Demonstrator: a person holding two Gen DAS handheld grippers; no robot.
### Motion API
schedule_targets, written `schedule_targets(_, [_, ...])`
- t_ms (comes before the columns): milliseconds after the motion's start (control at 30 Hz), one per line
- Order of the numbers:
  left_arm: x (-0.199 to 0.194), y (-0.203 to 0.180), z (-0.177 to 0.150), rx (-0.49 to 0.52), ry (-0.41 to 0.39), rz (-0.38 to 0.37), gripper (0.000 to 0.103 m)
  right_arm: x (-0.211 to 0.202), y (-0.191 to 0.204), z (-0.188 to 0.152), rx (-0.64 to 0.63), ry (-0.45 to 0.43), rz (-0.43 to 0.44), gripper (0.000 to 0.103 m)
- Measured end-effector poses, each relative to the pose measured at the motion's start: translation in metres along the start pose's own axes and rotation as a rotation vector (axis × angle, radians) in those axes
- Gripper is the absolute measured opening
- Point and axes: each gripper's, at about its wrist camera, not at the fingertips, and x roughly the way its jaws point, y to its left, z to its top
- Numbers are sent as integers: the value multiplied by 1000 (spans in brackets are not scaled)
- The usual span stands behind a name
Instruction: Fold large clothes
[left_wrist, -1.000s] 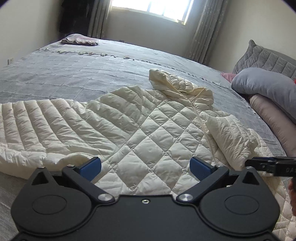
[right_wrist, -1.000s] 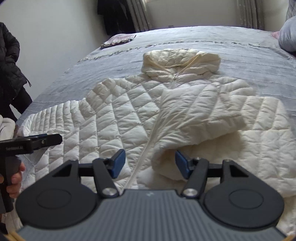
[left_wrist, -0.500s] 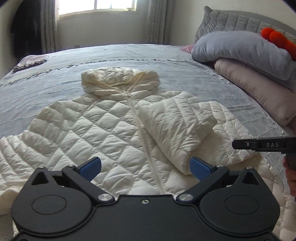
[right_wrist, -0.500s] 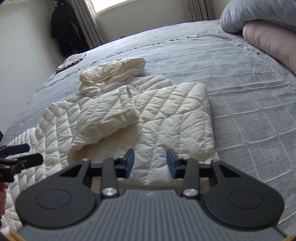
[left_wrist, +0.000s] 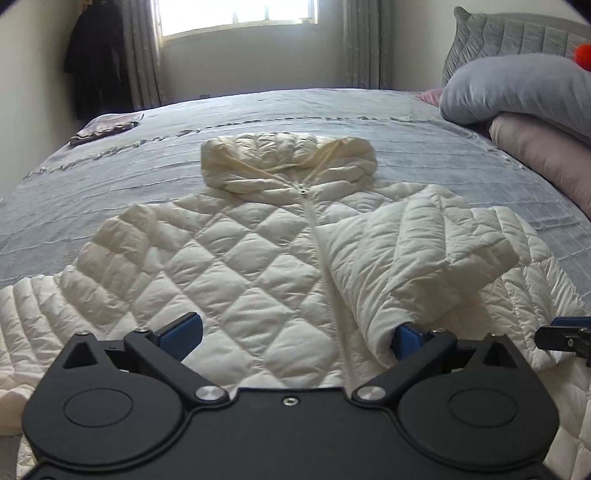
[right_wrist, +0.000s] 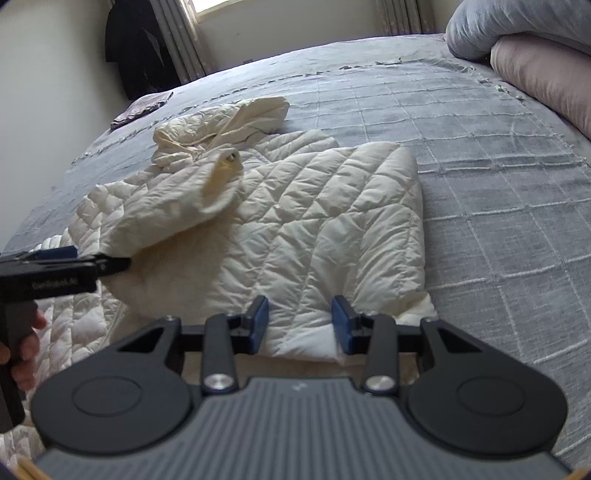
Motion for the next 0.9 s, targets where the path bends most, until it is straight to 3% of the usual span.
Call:
schedule_targets(167, [-20, 53, -21, -53, 36, -71, 103, 3, 7, -3, -17, 19, 61, 37])
schedule_targets(333, [-35, 77, -37, -81, 59, -177, 103, 7, 24, -3, -69, 37, 46, 38])
schedule_targets(533, [-50, 93, -42, -118, 40, -153, 103, 8, 23, 0, -69, 47, 15, 38])
schedule_targets(700, [-61, 110, -49, -176, 52, -199, 103, 8, 15, 2, -38, 40, -25, 38])
schedule_targets(767, [-69, 118, -49, -180, 42, -240, 103, 6, 14, 3, -51, 36, -61, 42])
schedule_targets(833, [-73, 127, -49, -198, 27, -290, 103, -1, 9, 7, -41, 30, -39, 50])
schedule_targets(900, [-65, 135, -46, -228, 31, -292, 100, -8, 3, 12, -16, 2, -4, 55])
